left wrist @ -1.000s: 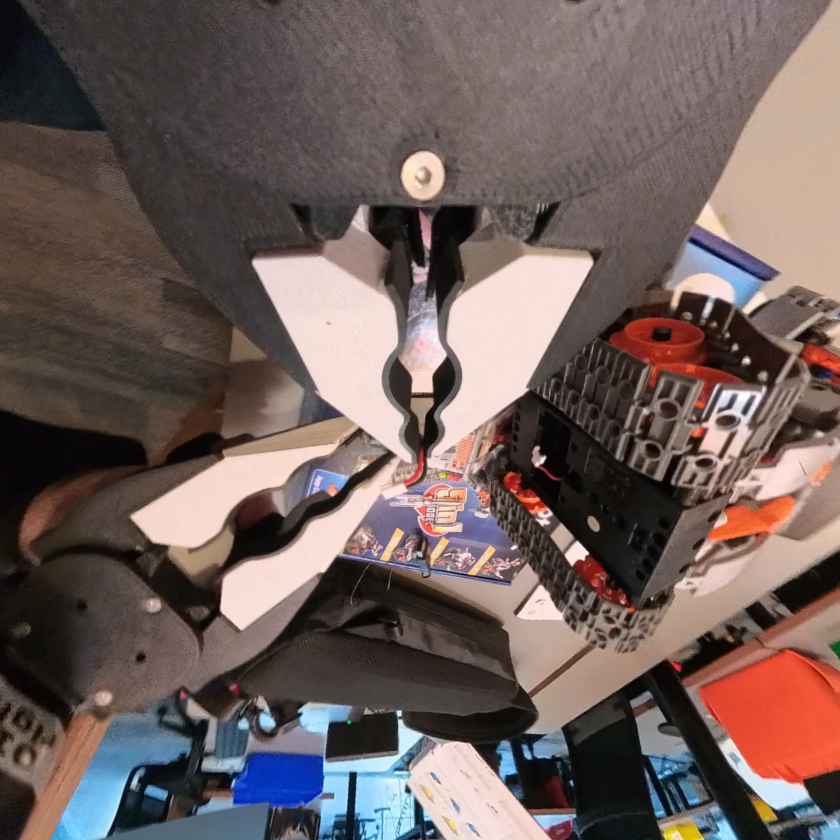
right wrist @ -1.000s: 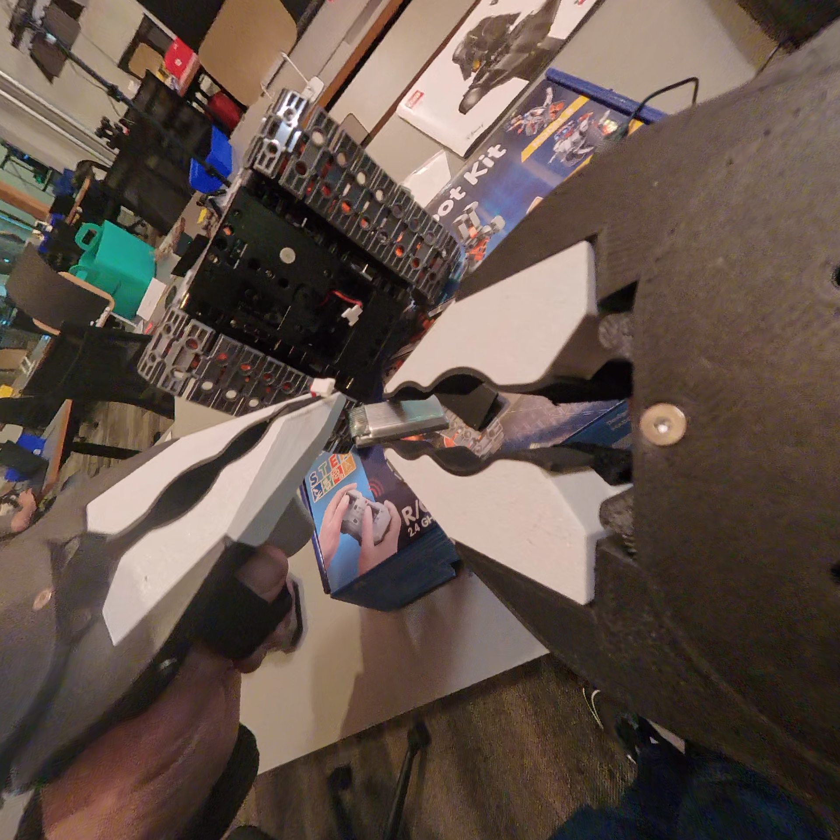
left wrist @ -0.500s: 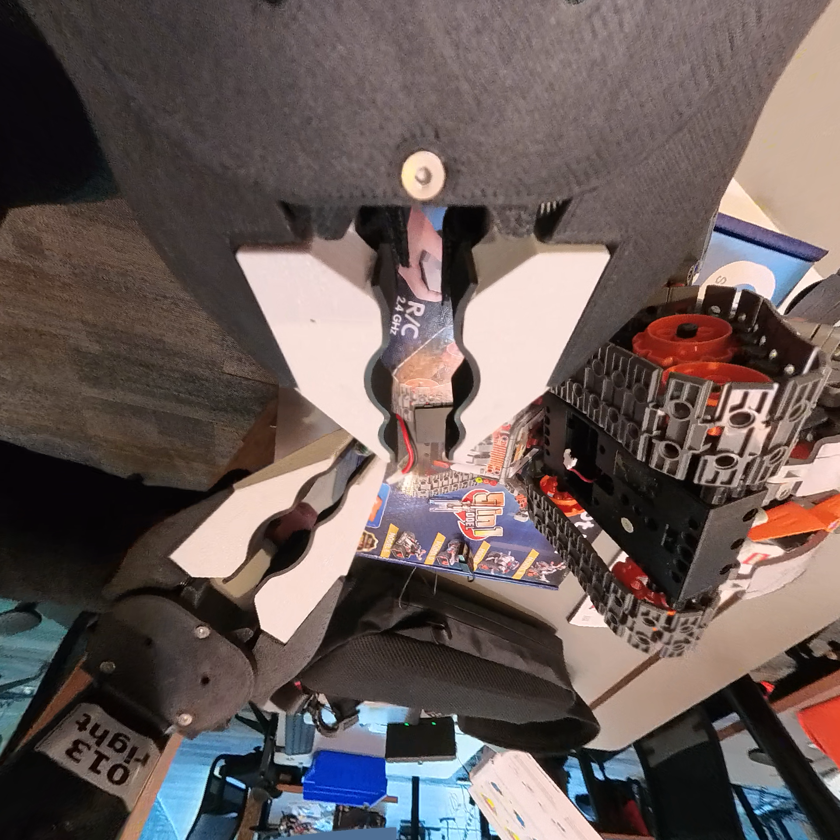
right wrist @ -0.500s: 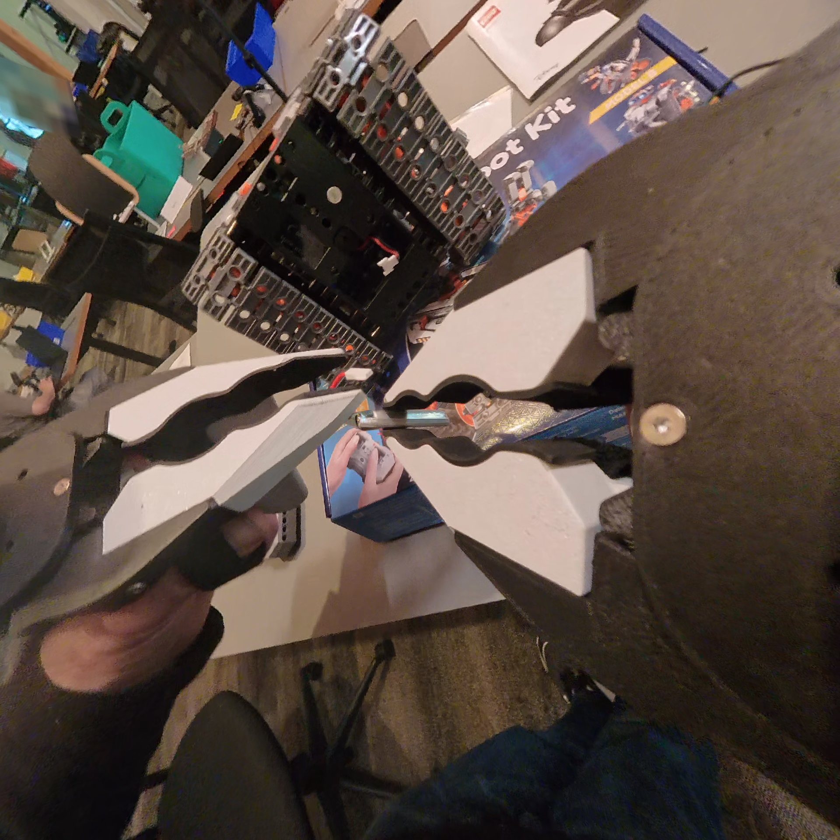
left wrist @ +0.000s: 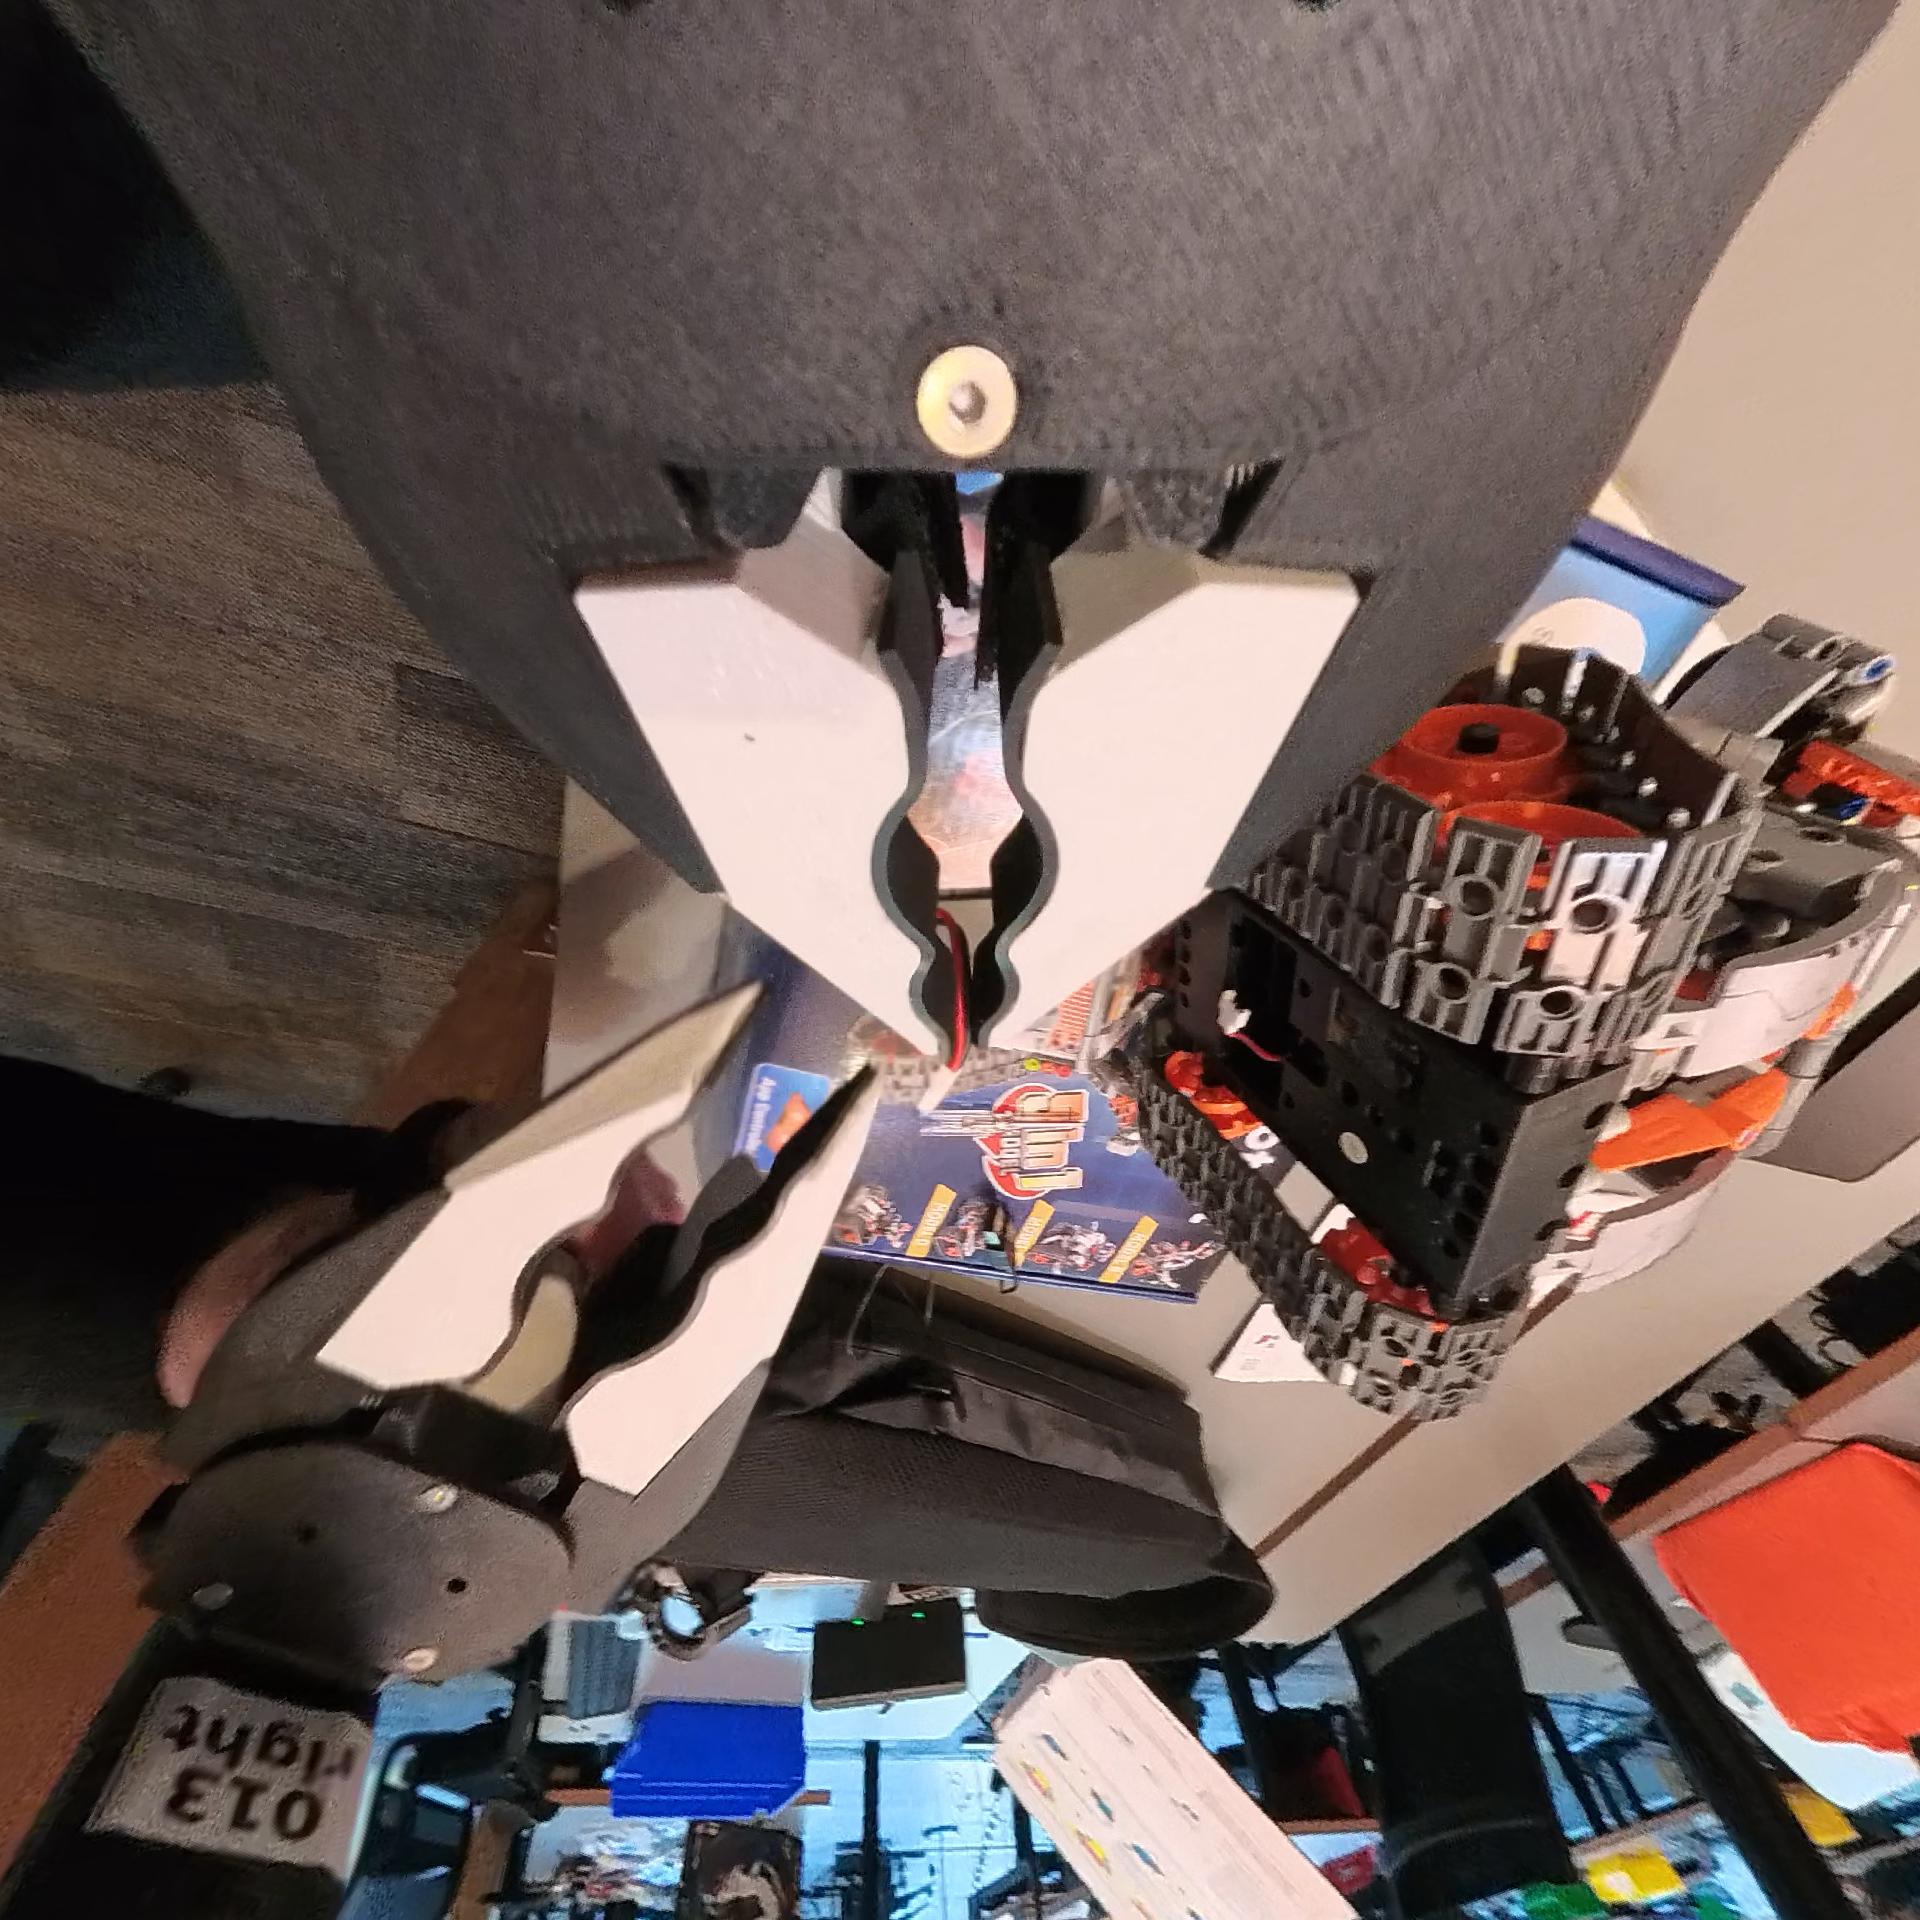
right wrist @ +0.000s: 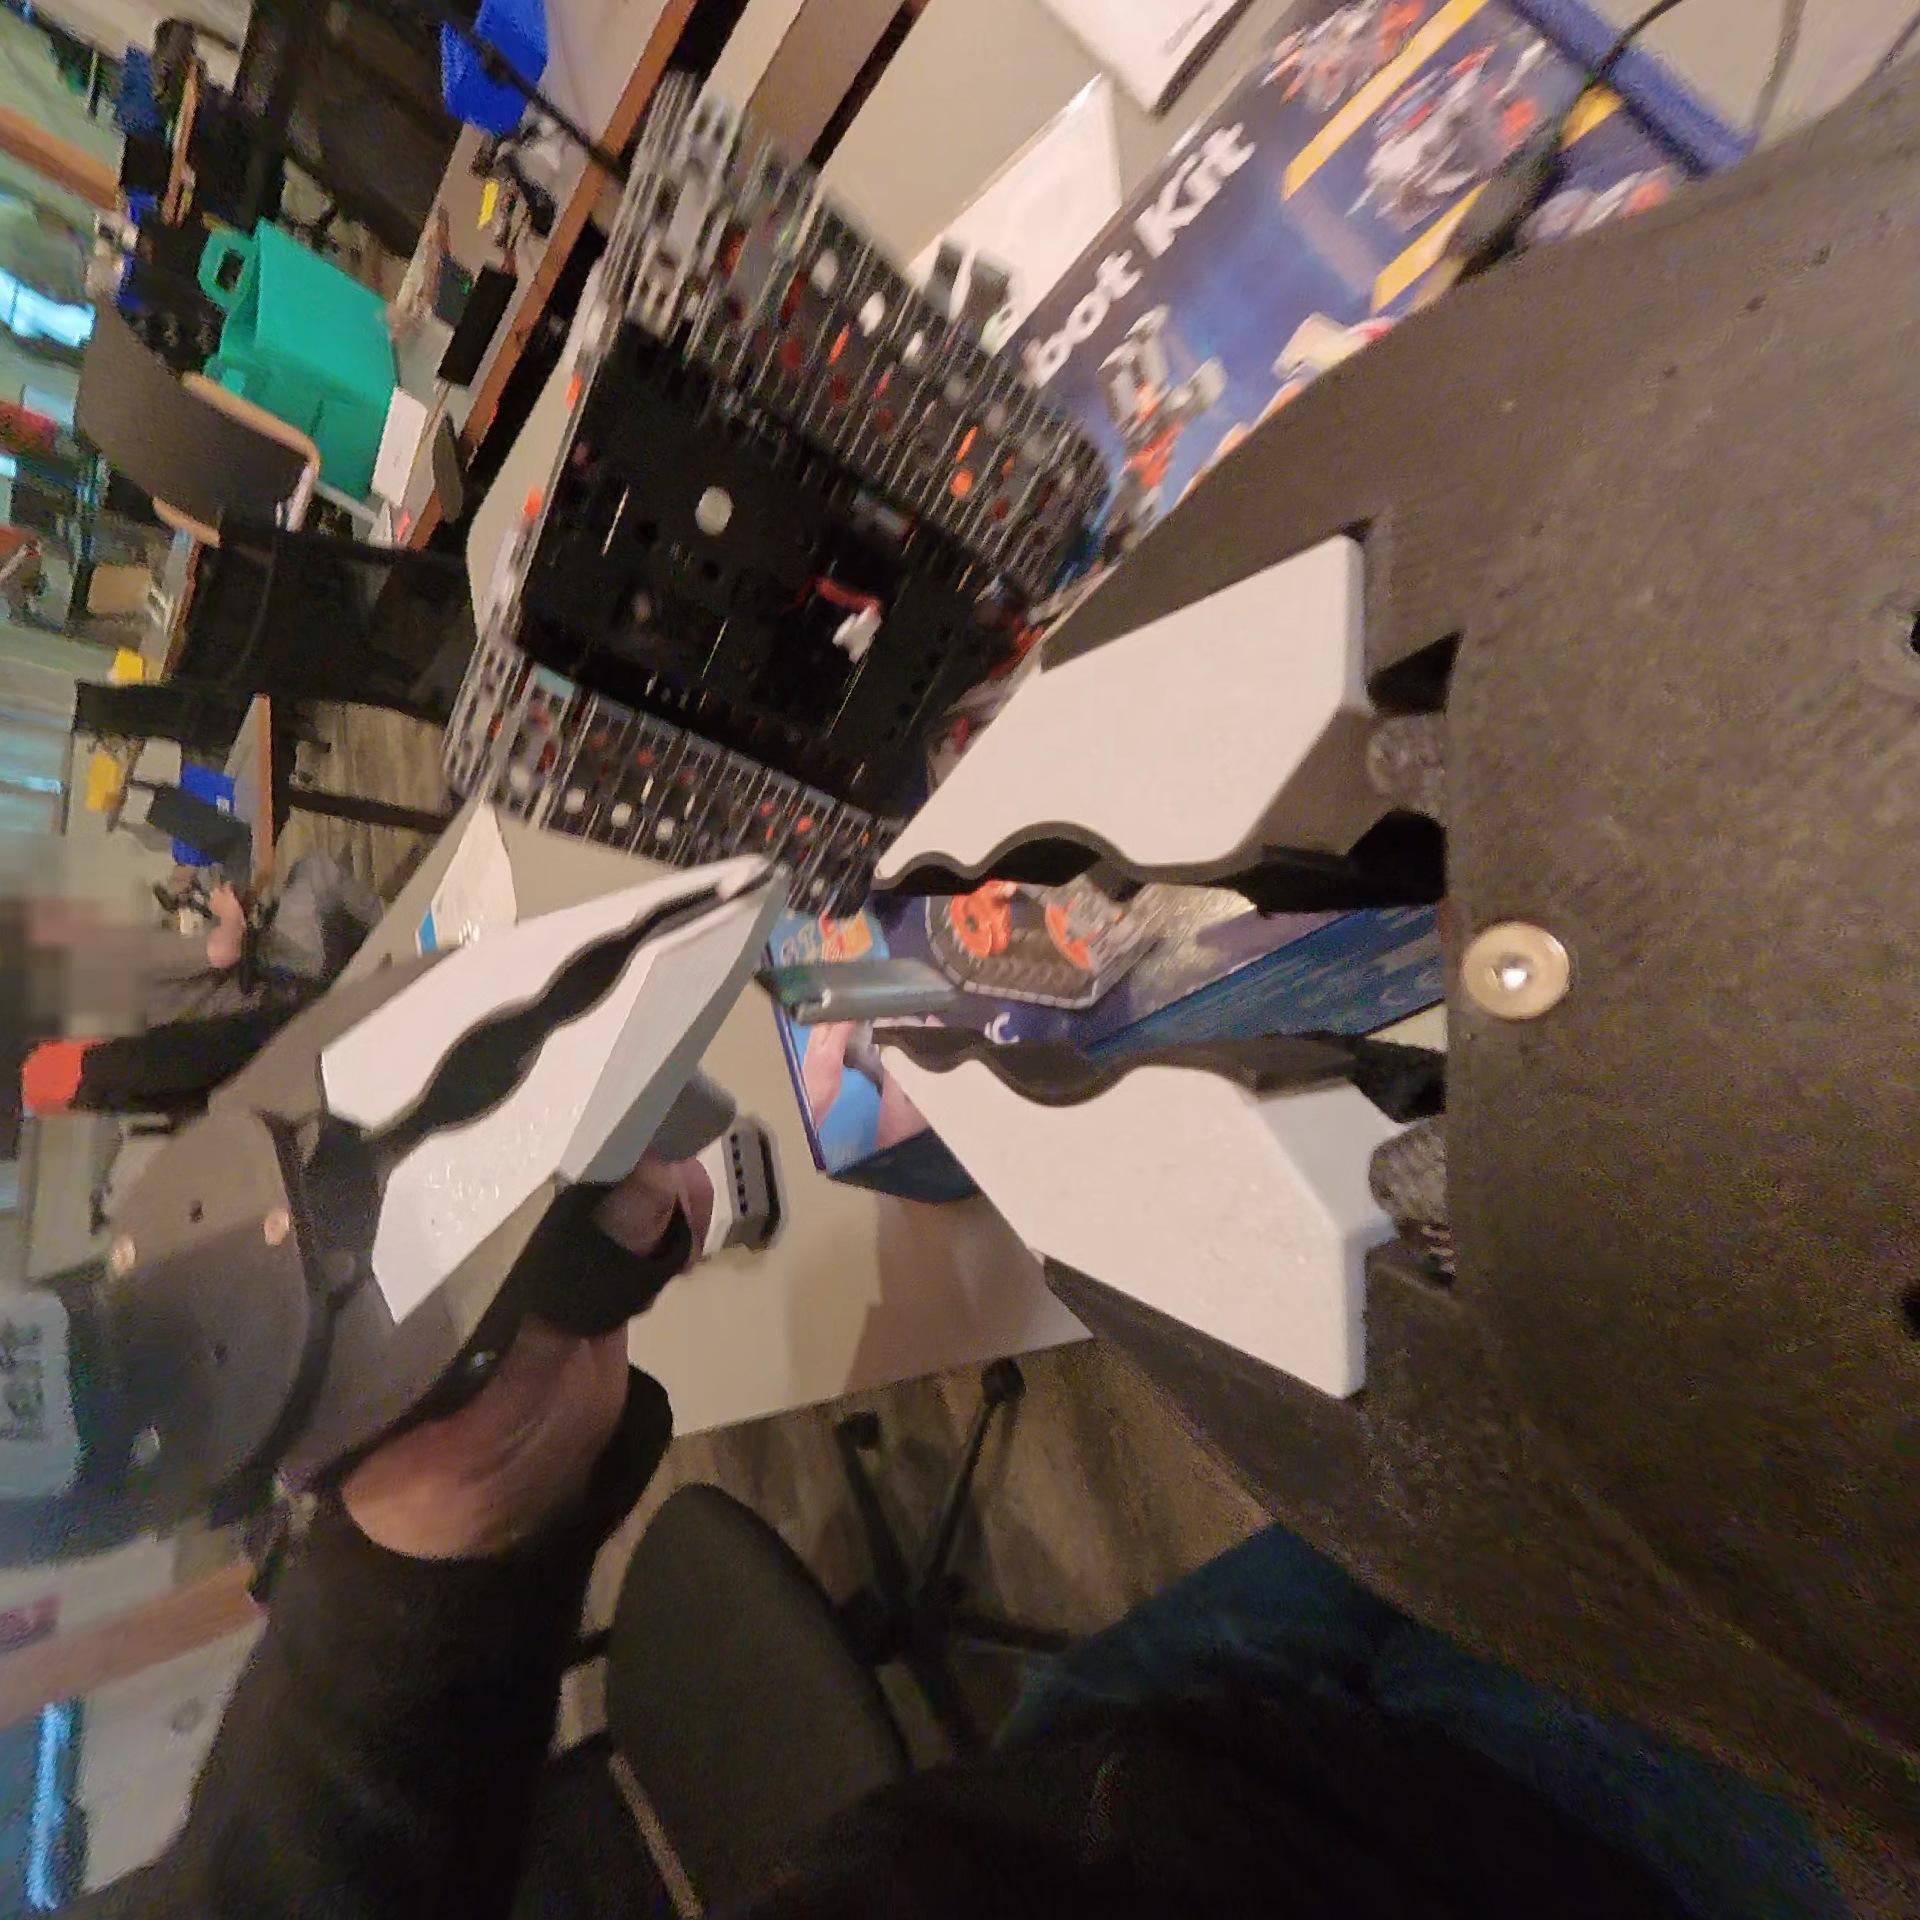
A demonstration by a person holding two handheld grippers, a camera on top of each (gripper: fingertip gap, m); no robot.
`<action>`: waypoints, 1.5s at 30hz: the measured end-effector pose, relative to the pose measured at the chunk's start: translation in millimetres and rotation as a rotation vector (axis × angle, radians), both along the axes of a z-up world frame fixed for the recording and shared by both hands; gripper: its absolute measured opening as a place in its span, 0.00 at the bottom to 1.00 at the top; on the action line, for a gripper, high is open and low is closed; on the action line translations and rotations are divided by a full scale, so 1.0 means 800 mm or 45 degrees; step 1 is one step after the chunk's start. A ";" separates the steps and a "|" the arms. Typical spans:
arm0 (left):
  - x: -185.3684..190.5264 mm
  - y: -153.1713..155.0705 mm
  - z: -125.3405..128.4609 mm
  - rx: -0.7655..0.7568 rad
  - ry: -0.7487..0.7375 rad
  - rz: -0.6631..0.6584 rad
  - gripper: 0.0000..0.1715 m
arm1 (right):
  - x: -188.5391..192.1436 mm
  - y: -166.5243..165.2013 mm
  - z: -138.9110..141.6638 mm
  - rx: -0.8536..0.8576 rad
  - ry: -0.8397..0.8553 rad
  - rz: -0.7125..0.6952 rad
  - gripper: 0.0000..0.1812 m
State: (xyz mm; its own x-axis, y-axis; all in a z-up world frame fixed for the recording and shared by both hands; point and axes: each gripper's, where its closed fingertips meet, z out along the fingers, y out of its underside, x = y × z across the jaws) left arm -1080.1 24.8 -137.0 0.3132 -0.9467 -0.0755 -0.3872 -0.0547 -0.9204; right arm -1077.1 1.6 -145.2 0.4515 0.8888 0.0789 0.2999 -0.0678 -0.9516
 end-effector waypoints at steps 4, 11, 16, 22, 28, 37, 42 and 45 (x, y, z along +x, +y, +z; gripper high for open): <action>-0.005 0.012 -0.004 0.043 0.042 0.057 0.00 | 0.067 0.038 -0.018 -0.097 -0.075 -0.239 0.13; -0.011 0.022 -0.010 0.102 0.092 0.118 0.00 | 0.116 0.072 -0.068 -0.308 -0.237 -0.440 0.13; -0.030 0.023 -0.012 0.106 0.122 0.167 0.00 | 0.114 0.070 -0.074 -0.279 -0.285 -0.433 0.14; -0.054 0.025 -0.015 0.079 0.130 0.233 0.00 | 0.214 0.095 -0.075 -0.283 -0.362 -0.676 0.14; -0.048 0.021 -0.018 0.061 0.123 0.235 0.00 | 0.201 0.117 -0.080 -0.227 -0.523 -0.482 0.15; -0.035 0.015 -0.011 0.084 0.107 0.226 0.00 | 0.174 0.132 -0.098 -0.210 -0.804 -0.353 0.16; -0.041 0.013 -0.002 0.099 0.090 0.250 0.00 | 0.175 0.143 -0.076 -0.191 -0.833 -0.334 0.19; -0.047 0.010 0.002 0.107 0.084 0.263 0.00 | 0.182 0.150 -0.072 -0.257 -0.826 -0.296 0.20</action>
